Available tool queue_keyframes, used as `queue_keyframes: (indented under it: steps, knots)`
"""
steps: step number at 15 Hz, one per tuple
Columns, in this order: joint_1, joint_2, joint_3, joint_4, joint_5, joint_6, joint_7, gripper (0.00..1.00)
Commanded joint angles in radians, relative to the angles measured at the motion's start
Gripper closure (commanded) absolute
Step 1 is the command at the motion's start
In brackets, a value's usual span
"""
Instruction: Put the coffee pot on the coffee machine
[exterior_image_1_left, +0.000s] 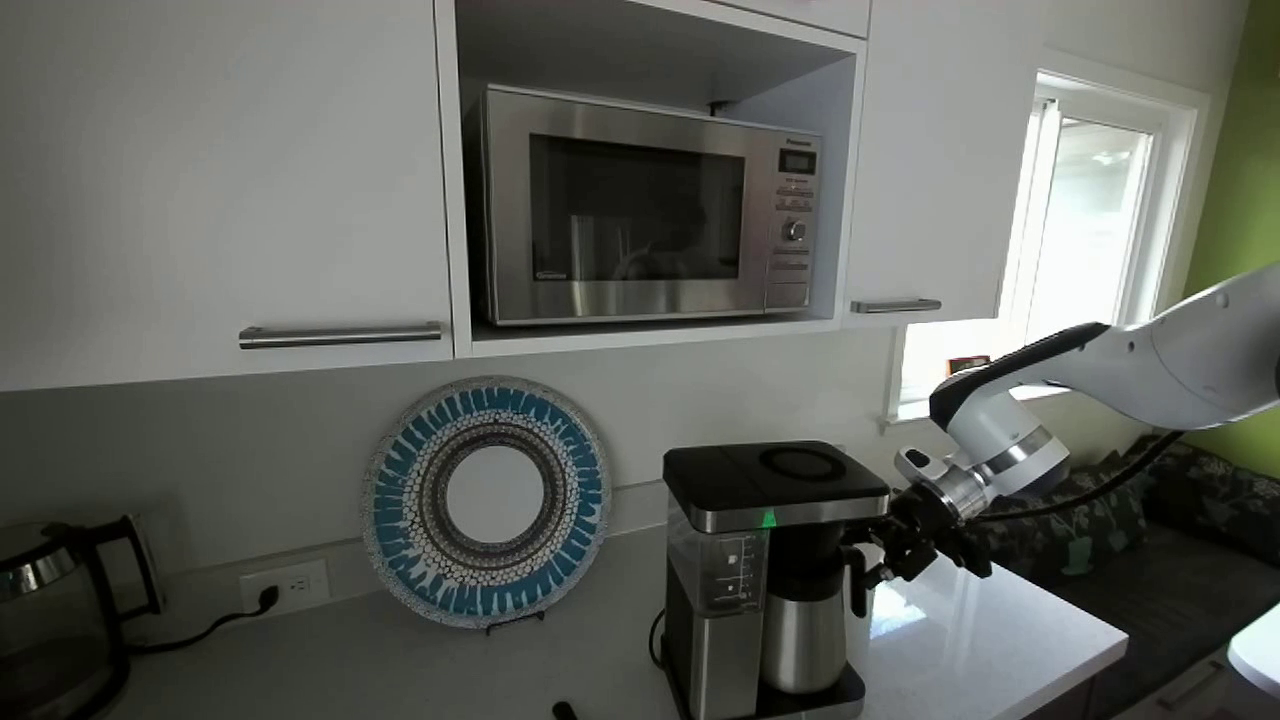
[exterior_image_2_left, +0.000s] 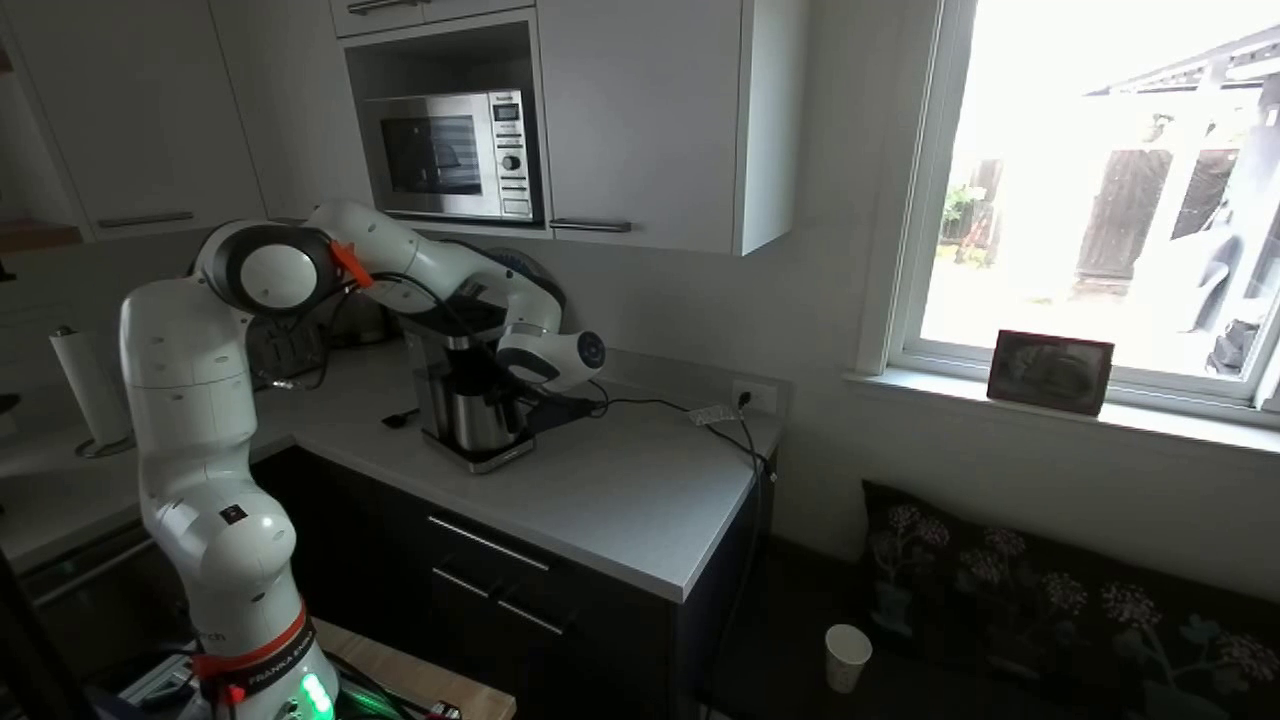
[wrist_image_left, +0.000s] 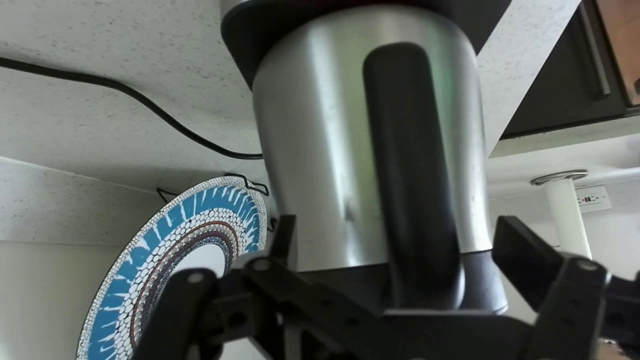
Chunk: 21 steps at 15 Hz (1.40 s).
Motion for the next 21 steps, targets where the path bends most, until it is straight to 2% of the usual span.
queue_keyframes:
  steps: [1,9,15,21]
  knots:
    - [-0.005,-0.022,-0.010,-0.004,-0.038,0.001,-0.016,0.00]
    - [-0.023,-0.088,-0.034,0.021,-0.280,-0.043,-0.005,0.00]
    - [-0.057,-0.198,-0.080,0.030,-0.389,-0.122,0.080,0.00]
    - [-0.056,-0.317,-0.087,-0.005,-0.463,-0.029,0.244,0.00]
